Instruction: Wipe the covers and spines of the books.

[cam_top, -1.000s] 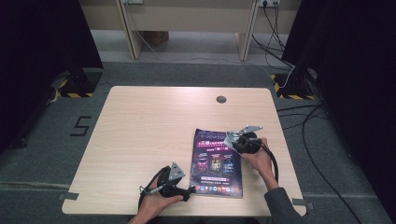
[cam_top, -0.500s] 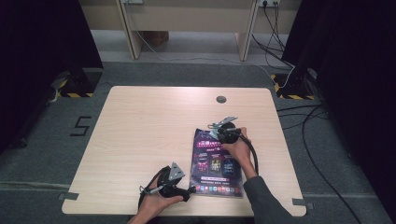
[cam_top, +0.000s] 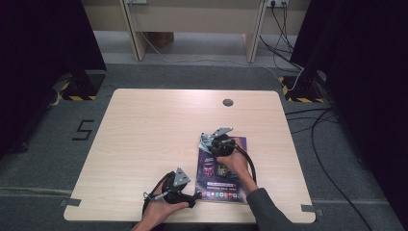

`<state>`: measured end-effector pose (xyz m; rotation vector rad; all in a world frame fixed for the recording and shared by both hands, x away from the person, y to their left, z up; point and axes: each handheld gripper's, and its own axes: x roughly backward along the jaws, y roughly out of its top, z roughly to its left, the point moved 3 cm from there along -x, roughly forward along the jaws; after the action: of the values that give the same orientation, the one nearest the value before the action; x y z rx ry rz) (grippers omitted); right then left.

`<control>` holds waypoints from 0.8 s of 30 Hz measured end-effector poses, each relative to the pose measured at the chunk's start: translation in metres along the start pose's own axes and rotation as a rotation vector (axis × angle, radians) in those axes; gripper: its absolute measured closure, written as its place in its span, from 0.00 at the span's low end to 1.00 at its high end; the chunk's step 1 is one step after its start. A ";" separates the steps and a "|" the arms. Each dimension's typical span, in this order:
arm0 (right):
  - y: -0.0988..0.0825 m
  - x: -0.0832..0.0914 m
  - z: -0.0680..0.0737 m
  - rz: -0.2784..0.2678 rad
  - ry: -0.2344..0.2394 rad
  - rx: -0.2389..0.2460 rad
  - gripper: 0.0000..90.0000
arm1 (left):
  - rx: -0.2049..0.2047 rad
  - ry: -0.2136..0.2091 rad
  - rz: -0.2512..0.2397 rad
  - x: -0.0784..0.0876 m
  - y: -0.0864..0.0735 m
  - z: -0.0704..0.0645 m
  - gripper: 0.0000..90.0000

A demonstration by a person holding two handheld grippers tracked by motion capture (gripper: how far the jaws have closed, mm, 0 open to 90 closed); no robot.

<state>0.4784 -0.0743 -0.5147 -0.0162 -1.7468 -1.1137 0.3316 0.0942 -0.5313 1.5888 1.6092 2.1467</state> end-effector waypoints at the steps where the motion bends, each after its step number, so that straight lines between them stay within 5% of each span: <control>1: -0.001 0.002 0.000 -0.001 0.003 -0.005 0.90 | 0.003 -0.002 -0.002 0.000 0.000 0.000 0.18; 8: -0.006 0.019 -0.005 -0.049 0.004 -0.040 0.92 | 0.005 0.001 -0.003 0.000 0.000 0.000 0.18; 24: -0.036 0.075 -0.050 -0.142 -0.058 -0.151 0.92 | 0.007 -0.004 -0.005 0.000 0.000 0.000 0.18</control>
<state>0.4611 -0.1634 -0.4799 -0.0176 -1.7330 -1.3588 0.3310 0.0943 -0.5314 1.5876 1.6192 2.1365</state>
